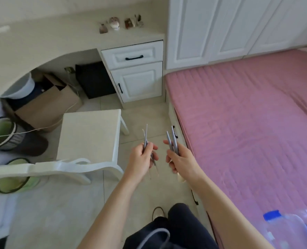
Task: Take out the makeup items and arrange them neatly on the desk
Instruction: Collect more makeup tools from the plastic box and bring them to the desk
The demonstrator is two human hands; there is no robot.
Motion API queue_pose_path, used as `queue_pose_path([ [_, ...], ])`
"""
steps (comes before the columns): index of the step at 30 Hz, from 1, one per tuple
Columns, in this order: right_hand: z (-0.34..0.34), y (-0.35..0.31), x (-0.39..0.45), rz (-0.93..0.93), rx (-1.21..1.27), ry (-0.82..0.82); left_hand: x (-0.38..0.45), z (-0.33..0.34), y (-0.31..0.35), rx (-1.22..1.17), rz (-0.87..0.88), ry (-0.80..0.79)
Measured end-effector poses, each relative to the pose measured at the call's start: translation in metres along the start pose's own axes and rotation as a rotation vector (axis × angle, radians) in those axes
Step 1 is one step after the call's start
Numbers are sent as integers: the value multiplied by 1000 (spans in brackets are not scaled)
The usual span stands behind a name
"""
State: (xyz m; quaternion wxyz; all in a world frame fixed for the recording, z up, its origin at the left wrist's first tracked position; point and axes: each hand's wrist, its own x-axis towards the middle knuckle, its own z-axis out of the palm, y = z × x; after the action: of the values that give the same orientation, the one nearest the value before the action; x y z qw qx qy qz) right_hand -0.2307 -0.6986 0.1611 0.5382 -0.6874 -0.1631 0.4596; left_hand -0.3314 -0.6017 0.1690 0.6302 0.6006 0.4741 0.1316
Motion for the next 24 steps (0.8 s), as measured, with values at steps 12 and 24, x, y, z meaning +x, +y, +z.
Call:
queue_pose_path([
  [12,-17,-83,169,-30,-165,-33,151,0,75,-19,-23,160],
  [24,-30,-176,333,17,-242,-90,300,-8,156,-36,-60,305],
])
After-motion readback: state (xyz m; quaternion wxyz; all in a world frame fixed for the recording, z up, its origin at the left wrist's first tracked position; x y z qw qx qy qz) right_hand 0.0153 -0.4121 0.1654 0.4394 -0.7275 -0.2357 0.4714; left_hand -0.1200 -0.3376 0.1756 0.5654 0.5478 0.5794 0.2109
